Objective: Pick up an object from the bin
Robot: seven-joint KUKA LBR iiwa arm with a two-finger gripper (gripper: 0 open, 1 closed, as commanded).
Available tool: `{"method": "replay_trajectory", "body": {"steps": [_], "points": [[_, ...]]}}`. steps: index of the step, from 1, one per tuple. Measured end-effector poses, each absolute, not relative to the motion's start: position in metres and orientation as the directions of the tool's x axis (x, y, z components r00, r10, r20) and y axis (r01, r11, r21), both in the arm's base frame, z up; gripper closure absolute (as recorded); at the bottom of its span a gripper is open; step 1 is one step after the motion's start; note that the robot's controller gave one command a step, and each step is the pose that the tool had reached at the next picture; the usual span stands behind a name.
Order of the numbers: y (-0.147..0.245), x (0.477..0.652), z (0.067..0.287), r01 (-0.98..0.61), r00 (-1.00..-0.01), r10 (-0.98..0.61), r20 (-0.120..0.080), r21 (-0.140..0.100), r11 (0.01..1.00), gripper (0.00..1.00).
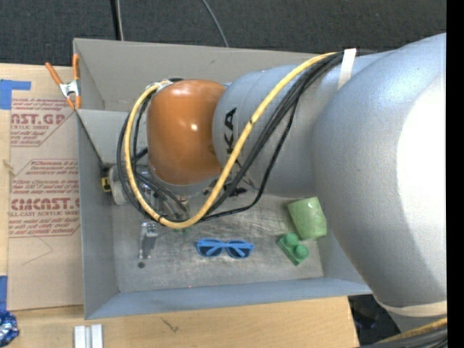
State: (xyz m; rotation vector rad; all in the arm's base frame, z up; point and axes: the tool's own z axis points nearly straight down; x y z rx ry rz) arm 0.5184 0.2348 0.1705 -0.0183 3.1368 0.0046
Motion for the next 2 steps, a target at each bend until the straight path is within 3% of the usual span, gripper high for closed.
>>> {"method": "replay_trajectory", "body": {"steps": [1,2], "points": [[0.235,0.484,0.105,-0.037,-0.999,-0.037,0.007,-0.003,0.999,0.00],[0.243,0.492,0.072,-0.349,-0.937,-0.349,-0.007,0.000,0.937,0.00]]}}
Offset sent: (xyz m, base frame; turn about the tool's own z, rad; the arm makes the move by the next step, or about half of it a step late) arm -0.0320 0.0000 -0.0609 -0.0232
